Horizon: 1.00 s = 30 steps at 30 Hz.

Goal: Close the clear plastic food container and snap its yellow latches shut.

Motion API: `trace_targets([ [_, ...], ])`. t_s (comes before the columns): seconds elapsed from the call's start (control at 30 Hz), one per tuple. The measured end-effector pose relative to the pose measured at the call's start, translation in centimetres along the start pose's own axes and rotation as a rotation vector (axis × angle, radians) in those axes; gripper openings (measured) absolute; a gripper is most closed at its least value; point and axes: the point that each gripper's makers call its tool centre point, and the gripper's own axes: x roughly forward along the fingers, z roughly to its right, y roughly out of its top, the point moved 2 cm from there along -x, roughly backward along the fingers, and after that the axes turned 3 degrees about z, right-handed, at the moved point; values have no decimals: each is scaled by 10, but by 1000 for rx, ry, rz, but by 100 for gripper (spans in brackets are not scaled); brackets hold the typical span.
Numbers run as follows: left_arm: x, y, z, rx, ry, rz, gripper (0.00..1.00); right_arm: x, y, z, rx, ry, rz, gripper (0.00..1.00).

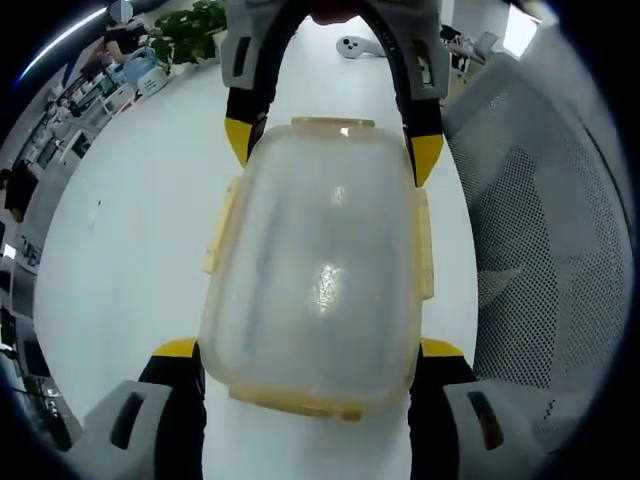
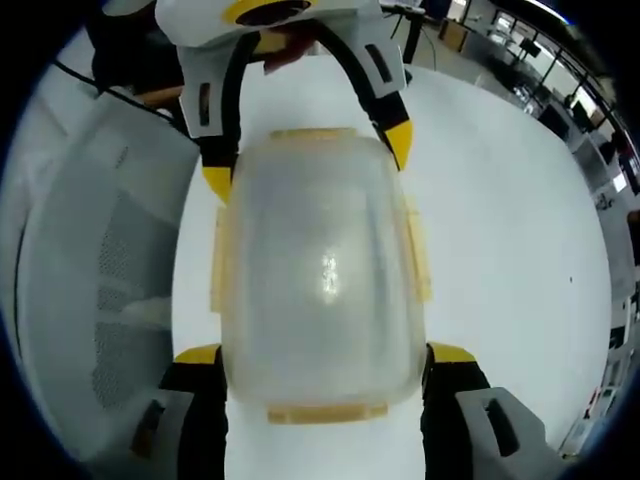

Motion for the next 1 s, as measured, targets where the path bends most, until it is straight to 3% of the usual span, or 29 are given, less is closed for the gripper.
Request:
trace_targets([
  [0.57, 4, 2, -11, 22, -8, -2, 86, 4, -2, 9, 37, 39, 38, 83],
  [1.0, 9, 8, -26, 19, -5, 4, 86, 4, -6, 24, 43, 55, 27, 84],
])
